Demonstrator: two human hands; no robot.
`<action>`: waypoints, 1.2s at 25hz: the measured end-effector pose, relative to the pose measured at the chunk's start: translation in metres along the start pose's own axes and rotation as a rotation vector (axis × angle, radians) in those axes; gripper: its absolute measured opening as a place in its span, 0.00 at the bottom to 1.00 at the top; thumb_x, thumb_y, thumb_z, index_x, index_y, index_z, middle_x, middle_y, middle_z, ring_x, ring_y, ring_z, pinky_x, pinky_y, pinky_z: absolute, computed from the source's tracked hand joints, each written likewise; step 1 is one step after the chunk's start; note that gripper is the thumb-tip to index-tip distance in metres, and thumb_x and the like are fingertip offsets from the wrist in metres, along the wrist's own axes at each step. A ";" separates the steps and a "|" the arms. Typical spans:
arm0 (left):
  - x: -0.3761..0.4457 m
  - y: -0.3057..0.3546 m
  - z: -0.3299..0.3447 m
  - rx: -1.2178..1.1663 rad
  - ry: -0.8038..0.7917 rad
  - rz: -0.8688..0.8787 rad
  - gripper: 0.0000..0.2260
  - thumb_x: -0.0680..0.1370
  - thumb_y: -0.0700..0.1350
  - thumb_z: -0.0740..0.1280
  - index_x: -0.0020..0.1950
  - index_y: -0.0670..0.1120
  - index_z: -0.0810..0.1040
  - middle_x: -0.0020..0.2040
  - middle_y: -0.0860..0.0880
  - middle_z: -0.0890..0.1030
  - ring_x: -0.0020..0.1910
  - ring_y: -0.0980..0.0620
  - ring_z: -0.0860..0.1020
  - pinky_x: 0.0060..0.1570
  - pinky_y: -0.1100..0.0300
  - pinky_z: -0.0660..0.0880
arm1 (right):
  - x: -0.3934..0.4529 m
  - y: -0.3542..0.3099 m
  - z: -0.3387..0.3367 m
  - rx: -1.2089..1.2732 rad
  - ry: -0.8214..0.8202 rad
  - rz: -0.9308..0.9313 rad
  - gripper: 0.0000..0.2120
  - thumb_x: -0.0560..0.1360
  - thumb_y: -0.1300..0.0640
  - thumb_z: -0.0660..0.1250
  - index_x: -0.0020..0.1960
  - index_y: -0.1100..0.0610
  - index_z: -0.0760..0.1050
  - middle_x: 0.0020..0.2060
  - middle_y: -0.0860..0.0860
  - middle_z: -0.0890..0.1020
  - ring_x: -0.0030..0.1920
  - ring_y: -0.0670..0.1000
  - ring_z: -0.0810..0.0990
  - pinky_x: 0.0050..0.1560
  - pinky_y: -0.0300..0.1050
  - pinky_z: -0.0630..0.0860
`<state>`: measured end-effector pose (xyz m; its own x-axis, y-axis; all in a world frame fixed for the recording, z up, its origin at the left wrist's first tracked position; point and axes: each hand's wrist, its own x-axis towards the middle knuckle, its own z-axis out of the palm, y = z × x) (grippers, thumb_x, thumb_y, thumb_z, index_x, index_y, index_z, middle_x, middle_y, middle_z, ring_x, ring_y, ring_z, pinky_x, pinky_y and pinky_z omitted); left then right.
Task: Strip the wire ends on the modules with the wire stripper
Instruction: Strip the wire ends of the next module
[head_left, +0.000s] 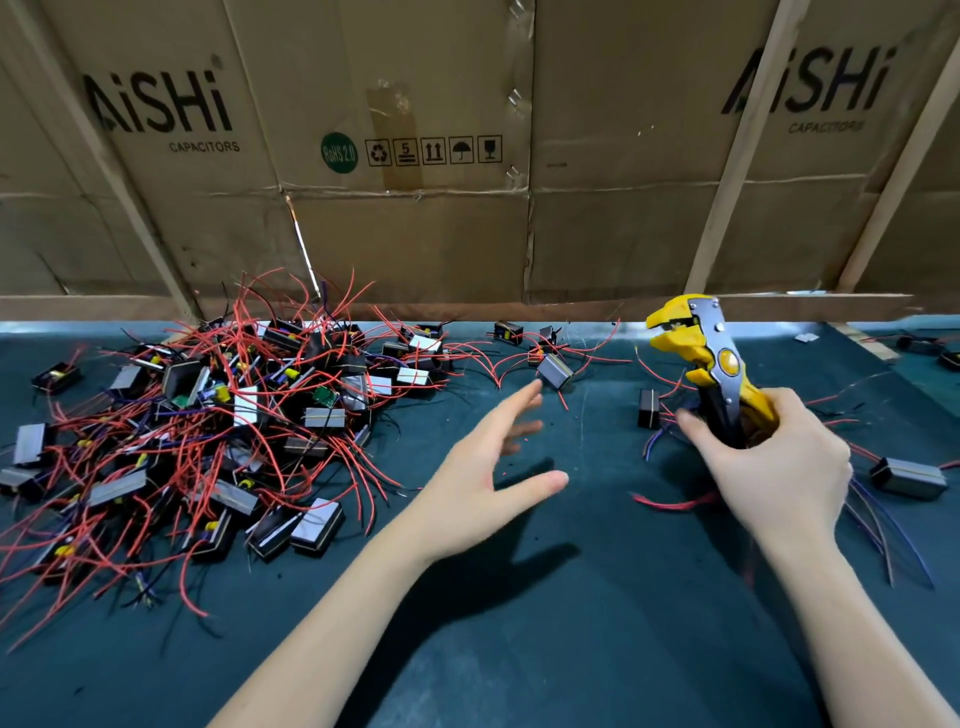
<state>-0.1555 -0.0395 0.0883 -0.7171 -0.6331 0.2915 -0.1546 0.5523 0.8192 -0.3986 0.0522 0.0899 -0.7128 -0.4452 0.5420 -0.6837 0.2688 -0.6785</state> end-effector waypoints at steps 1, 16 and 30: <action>-0.001 -0.007 -0.008 0.146 0.099 0.005 0.31 0.76 0.49 0.70 0.77 0.53 0.62 0.72 0.57 0.70 0.68 0.61 0.71 0.68 0.59 0.67 | 0.000 0.000 0.000 0.022 0.004 0.015 0.20 0.64 0.38 0.76 0.44 0.49 0.73 0.35 0.46 0.77 0.41 0.58 0.76 0.43 0.46 0.67; -0.027 -0.058 -0.106 1.185 0.656 -0.490 0.12 0.67 0.34 0.73 0.49 0.39 0.80 0.47 0.38 0.80 0.51 0.35 0.75 0.49 0.45 0.66 | -0.008 0.000 0.009 0.057 -0.081 -0.029 0.20 0.63 0.39 0.76 0.46 0.49 0.75 0.40 0.47 0.81 0.41 0.54 0.77 0.42 0.45 0.68; -0.009 -0.014 -0.071 -0.569 0.760 0.068 0.02 0.78 0.43 0.68 0.50 0.49 0.77 0.37 0.51 0.79 0.30 0.53 0.78 0.38 0.63 0.76 | -0.012 -0.001 0.013 0.040 -0.110 -0.064 0.19 0.62 0.38 0.76 0.44 0.48 0.74 0.38 0.45 0.80 0.40 0.52 0.76 0.41 0.44 0.67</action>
<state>-0.0986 -0.0801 0.1099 -0.0477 -0.9032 0.4266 0.3687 0.3810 0.8479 -0.3875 0.0464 0.0780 -0.6453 -0.5514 0.5287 -0.7188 0.2037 -0.6647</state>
